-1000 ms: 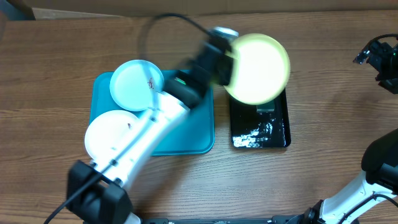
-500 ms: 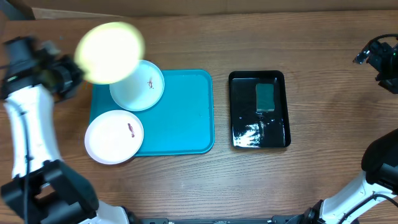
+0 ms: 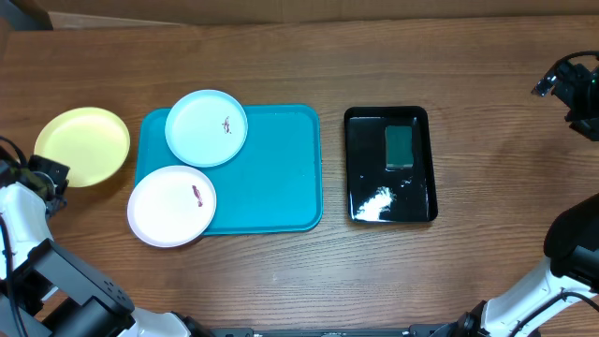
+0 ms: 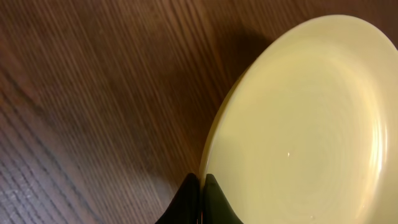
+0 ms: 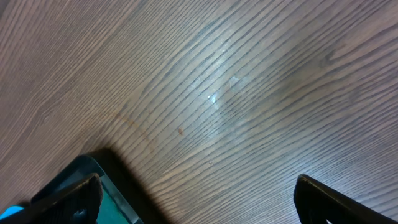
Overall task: Clean dirty plates on tray and stack at the side
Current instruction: 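Open the left gripper and release the yellow plate on the table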
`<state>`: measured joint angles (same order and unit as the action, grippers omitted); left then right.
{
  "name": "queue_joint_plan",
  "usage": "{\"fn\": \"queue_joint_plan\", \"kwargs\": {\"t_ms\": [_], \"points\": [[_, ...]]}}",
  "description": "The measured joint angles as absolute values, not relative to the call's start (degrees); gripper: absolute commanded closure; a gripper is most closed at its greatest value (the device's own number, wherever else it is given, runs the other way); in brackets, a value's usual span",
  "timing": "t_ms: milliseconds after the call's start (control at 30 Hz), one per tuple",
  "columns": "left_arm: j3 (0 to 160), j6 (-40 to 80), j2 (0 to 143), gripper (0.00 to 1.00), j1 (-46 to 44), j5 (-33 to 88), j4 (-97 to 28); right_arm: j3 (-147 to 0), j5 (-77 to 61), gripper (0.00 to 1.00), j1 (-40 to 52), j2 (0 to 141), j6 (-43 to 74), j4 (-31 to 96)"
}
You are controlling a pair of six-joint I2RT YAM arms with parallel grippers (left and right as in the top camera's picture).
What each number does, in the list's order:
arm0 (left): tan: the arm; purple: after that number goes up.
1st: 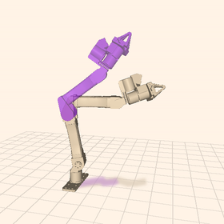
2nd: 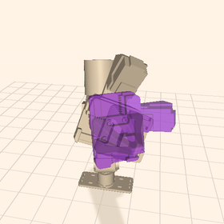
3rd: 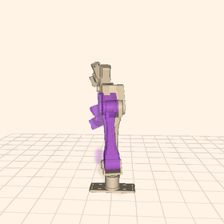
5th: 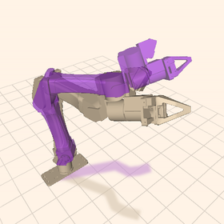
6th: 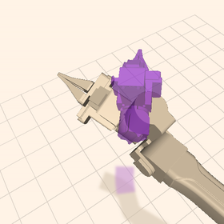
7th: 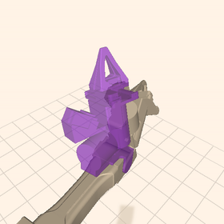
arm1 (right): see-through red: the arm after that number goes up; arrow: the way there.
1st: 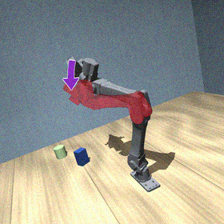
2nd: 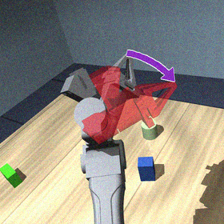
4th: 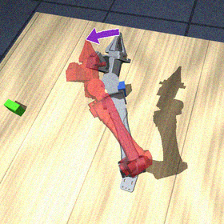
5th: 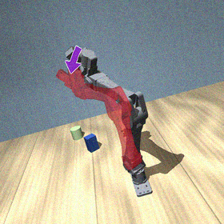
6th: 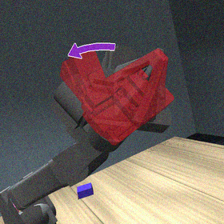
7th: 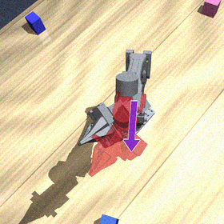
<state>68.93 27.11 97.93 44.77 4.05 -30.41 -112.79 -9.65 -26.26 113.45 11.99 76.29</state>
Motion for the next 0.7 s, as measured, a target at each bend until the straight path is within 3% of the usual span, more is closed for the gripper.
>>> {"fn": "queue_joint_plan", "kwargs": {"t_ms": [367,700], "points": [[68.6,26.3,100.6,0.96,45.1,-2.8,-26.0,-112.8,-9.6,0.00,-26.3,113.4,12.0,76.3],[68.6,19.4,107.7,0.96,43.9,-1.5,-18.7,-112.8,-9.6,0.00,-26.3,113.4,12.0,76.3]]}}
